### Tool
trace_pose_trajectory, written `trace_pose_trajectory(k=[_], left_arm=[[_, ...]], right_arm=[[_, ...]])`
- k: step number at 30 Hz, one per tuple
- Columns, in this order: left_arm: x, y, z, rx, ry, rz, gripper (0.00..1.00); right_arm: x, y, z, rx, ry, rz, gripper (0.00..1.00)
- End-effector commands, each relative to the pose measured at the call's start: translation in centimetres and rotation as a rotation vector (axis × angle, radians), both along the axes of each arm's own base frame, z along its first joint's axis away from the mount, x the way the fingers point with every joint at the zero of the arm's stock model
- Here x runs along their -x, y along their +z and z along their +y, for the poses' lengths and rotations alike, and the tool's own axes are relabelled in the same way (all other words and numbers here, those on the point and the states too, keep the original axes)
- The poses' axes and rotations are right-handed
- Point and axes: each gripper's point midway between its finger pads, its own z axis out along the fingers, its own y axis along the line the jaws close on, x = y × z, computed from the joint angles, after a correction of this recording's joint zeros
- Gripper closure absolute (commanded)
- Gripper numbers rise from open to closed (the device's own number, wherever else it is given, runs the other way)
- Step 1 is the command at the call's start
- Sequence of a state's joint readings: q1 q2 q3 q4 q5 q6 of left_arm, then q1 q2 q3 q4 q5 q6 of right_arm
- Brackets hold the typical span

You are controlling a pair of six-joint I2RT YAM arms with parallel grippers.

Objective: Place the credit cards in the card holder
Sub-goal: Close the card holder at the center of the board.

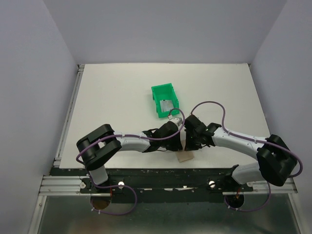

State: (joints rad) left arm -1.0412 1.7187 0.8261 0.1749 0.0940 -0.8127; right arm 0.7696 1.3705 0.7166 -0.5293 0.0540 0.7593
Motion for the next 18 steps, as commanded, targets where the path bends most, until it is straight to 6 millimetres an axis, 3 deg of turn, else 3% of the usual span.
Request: trace_pose_trajectory(k=[1, 13, 18], left_arm=[[1.3, -2.1, 0.8, -0.053, -0.027, 0.05, 0.85], [1.3, -2.4, 0.9, -0.057, -0.028, 0.056, 0.85], [1.4, -2.3, 0.9, -0.054, -0.028, 0.057, 0.85]], right_arm=[[0.5, -3.0, -2.0, 0.123, -0.031, 0.038, 0.87], [2.2, -7.0, -3.0, 0.139, -0.06, 0.094, 0.95], [1.9, -6.9, -2.6, 0.096, -0.066, 0.064, 0.96]])
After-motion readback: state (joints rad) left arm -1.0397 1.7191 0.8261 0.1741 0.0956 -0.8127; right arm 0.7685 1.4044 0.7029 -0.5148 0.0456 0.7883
